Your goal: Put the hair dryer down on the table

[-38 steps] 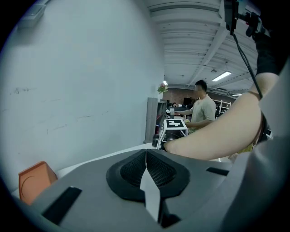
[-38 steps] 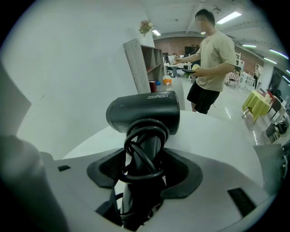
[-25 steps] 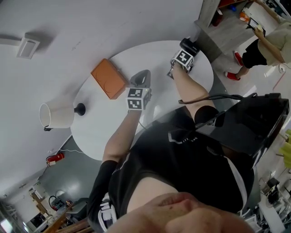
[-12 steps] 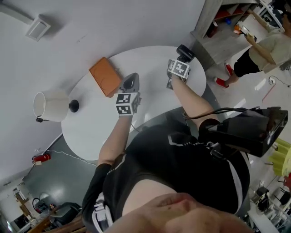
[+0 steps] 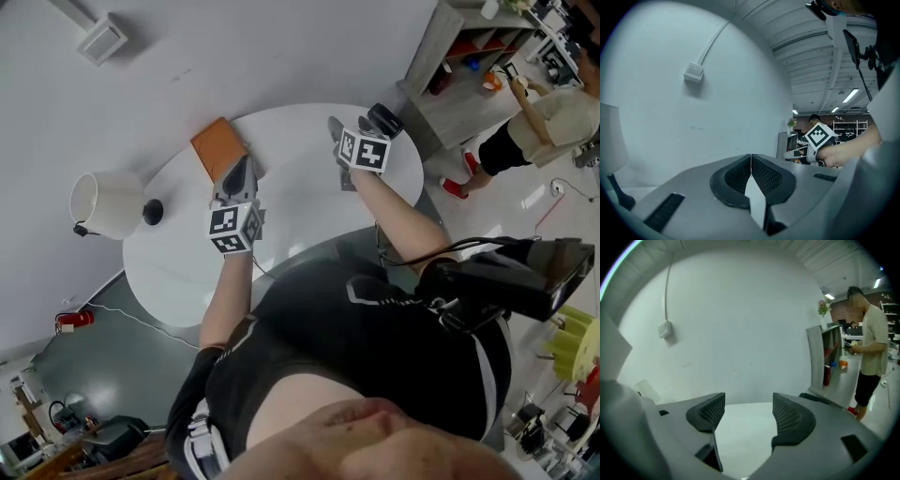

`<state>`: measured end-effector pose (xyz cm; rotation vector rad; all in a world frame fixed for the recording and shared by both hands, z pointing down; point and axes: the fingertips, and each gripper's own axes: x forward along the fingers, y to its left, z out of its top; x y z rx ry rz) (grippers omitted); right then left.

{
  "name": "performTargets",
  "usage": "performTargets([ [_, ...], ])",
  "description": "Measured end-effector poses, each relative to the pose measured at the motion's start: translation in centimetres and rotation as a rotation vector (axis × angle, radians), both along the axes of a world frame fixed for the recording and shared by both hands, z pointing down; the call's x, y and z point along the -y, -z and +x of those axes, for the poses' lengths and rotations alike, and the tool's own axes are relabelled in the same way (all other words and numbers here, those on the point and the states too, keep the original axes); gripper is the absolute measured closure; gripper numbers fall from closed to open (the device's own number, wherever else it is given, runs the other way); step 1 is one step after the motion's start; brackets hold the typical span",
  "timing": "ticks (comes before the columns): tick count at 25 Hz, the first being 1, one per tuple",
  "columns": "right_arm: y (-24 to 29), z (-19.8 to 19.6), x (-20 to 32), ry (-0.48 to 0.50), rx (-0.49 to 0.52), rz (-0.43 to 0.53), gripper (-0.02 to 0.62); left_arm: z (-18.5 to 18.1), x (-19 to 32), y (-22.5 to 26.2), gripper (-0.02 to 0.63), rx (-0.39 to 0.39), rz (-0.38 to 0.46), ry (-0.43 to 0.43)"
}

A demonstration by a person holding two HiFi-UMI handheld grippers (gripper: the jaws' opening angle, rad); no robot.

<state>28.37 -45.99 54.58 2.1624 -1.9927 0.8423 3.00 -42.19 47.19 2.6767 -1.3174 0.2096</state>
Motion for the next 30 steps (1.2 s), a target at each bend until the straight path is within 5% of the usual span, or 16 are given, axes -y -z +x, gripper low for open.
performTargets([
  [3,3.5,-2.8,0.2,0.118,0.013,0.097,0.28,-1.2,-0.9,1.3,0.574,-0.007,0.026,0.017],
  [6,7.3,-5.3,0.0,0.208,0.005,0.188,0.381,-2.2,-1.9,2.8,0.574,-0.024,0.047,0.041],
  [12,12.9,-10.2,-1.1,0.409,-0.017,0.326,0.421,-4.2,-3.3,5.6,0.574,-0.058,0.089,0.102],
  [20,15.9,-15.8,-2.9,0.614,-0.047,0.379,0.477,-6.7,-5.0,8.6,0.574,-0.065,0.144,0.16],
  [30,17.1,-18.3,-4.2,0.726,-0.076,0.429,0.52,-8.6,-6.5,9.4,0.574,-0.061,0.163,0.263],
])
